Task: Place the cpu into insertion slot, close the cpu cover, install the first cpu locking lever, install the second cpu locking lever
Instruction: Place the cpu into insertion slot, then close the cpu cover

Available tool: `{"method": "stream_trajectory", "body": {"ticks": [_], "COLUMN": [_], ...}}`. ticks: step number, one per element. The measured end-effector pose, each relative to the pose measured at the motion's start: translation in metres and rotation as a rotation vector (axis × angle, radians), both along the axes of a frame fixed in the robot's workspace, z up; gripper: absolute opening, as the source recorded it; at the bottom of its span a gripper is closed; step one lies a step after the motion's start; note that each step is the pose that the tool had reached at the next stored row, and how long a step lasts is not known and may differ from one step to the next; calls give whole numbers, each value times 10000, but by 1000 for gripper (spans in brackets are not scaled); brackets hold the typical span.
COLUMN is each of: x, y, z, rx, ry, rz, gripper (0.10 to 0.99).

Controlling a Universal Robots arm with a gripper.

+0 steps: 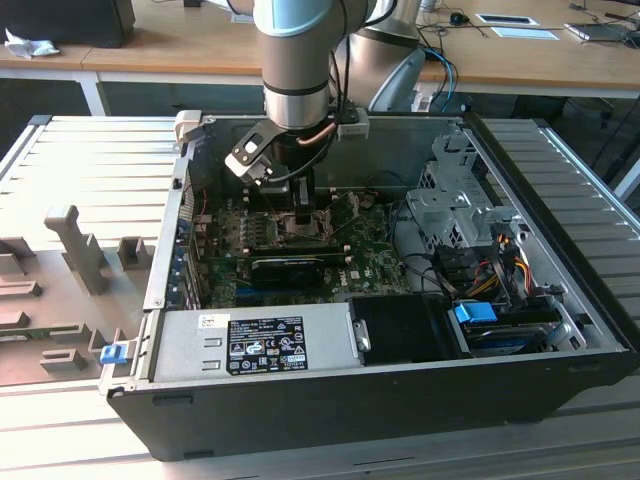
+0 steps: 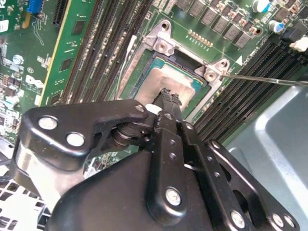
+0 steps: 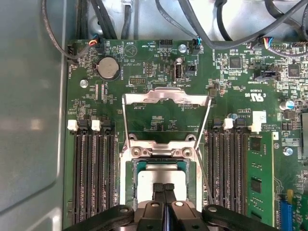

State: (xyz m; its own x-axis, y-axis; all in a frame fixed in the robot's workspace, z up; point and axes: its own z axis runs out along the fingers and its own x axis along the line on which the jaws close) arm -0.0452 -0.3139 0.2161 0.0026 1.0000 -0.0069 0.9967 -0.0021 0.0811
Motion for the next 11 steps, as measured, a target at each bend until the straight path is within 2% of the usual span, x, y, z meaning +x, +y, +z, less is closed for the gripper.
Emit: {"method": "stream_trajectory", "body": {"ticks": [6, 9, 11], "x": [0, 63, 71], "y": [0, -21, -23], "z": [42, 43, 43], "rx": [3, 1, 1], "ry": [-2, 3, 3], "rz": [0, 0, 0], "gripper": [106, 106, 106]}}
